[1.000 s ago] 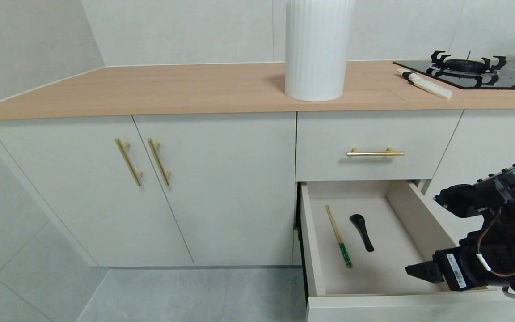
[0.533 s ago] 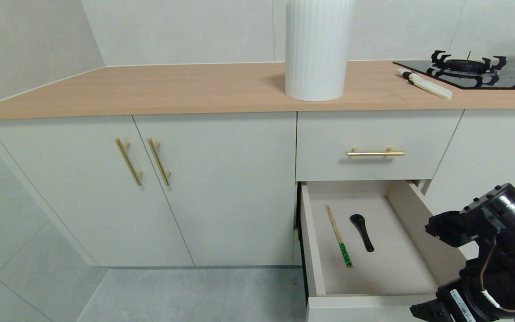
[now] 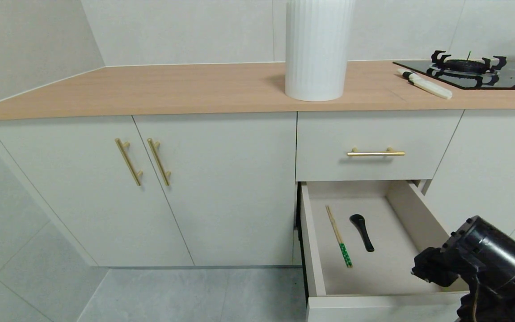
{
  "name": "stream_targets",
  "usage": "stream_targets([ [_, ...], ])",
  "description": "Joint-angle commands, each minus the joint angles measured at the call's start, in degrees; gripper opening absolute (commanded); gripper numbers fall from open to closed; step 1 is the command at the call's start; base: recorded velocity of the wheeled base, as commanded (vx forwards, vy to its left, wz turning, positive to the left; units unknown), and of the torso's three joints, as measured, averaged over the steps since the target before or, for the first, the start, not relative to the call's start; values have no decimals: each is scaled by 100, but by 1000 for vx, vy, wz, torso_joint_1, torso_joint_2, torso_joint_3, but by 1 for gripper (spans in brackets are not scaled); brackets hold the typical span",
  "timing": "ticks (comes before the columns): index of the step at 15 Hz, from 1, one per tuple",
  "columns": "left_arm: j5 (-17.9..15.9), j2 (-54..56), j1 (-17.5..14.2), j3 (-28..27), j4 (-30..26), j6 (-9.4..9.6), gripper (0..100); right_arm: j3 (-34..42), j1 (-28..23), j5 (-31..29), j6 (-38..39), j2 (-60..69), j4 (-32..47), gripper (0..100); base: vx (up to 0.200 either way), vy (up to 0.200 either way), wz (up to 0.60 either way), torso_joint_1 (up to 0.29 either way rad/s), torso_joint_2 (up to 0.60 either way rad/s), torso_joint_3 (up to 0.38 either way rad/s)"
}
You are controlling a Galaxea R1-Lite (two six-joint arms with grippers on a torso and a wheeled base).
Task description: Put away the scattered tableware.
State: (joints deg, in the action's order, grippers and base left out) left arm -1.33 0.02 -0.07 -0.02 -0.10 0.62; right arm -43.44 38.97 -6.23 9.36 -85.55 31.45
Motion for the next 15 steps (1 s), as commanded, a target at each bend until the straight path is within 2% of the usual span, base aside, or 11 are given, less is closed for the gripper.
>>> stream_targets([
  [1, 1, -2, -1, 2, 1, -1, 100, 19, 23, -1, 31, -392, -7, 100, 0, 0, 0, 0, 0, 0],
  [4, 1, -2, -1, 2, 1, -1, 100, -156, -232, -1, 233, -902, -166, 100, 0, 0, 0, 0, 0, 0],
  [9, 1, -2, -1, 2, 1, -1, 100, -605, -408, -63, 1156, -1411, -236, 100, 0, 0, 0, 0, 0, 0],
  [15, 1, -2, -1, 2, 1, -1, 100, -728, -681, -194, 1200, -1587, -482, 100, 0, 0, 0, 0, 0, 0],
])
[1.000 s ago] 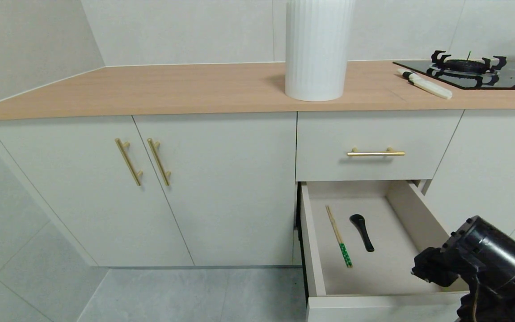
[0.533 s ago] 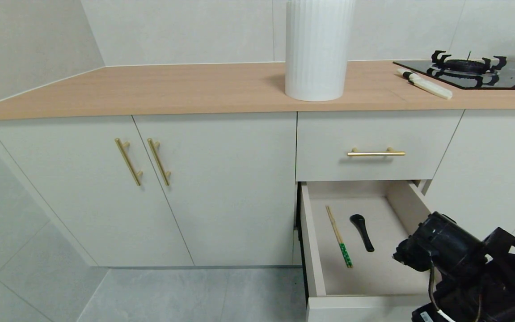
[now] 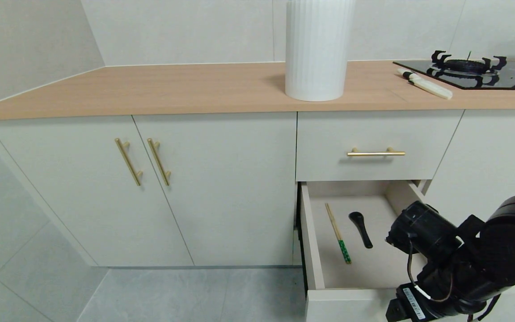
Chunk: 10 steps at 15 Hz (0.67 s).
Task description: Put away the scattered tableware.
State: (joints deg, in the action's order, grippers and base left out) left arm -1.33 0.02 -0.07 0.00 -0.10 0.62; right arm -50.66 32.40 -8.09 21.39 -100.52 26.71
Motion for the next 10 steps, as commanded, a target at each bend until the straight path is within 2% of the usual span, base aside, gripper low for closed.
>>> stream_targets([
  [1, 1, -2, -1, 0, 1, -1, 100, 4, -41, -34, -4, -108, -43, 100, 0, 0, 0, 0, 0, 0],
  [10, 1, -2, -1, 0, 1, -1, 100, -22, -190, -245, 198, -266, -913, 100, 0, 0, 0, 0, 0, 0],
])
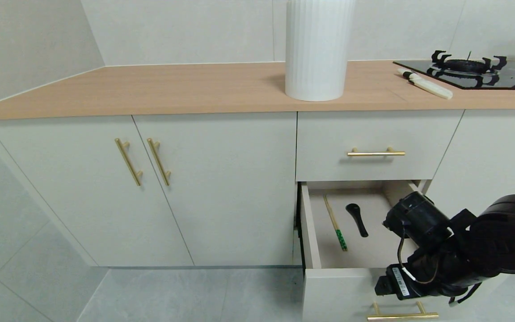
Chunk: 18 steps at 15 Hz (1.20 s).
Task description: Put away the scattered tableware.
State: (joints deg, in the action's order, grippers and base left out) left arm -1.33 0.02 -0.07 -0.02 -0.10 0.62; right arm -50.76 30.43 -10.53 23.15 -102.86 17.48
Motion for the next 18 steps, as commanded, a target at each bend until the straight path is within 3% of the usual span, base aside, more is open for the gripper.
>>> stream_targets([
  [1, 1, -2, -1, 2, 1, -1, 100, -30, -2, -1, 32, -50, -52, 100, 0, 0, 0, 0, 0, 0],
  [8, 1, -2, -1, 2, 1, -1, 100, -250, -257, -160, 23, -348, -834, 100, 0, 0, 0, 0, 0, 0],
  [16, 1, -2, -1, 2, 1, -1, 100, -1454, -837, -151, -39, -1368, -922, 100, 0, 0, 0, 0, 0, 0],
  [18, 1, -2, -1, 2, 1, -1, 100, -1445, -907, -195, -21, -1447, -1361, 100, 0, 0, 0, 0, 0, 0],
])
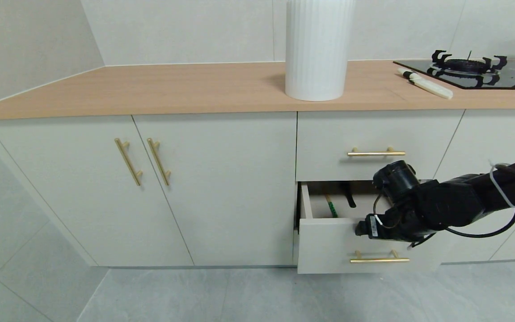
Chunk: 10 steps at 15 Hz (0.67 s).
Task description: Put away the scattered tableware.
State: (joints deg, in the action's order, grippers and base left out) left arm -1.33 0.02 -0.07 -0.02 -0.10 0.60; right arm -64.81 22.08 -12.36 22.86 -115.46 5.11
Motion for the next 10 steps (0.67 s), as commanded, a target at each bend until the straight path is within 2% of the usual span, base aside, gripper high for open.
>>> stream_targets([
  [1, 1, -2, -1, 2, 1, 2, 100, 3, -125, -12, 17, -232, -423, 100, 0, 0, 0, 0, 0, 0],
  [4, 1, -2, -1, 2, 1, 2, 100, 29, -283, -21, 26, -372, -941, 100, 0, 0, 0, 0, 0, 0],
  [10, 1, -2, -1, 2, 1, 2, 100, 302, -283, -258, 8, -654, -2260, 100, 0, 0, 0, 0, 0, 0],
])
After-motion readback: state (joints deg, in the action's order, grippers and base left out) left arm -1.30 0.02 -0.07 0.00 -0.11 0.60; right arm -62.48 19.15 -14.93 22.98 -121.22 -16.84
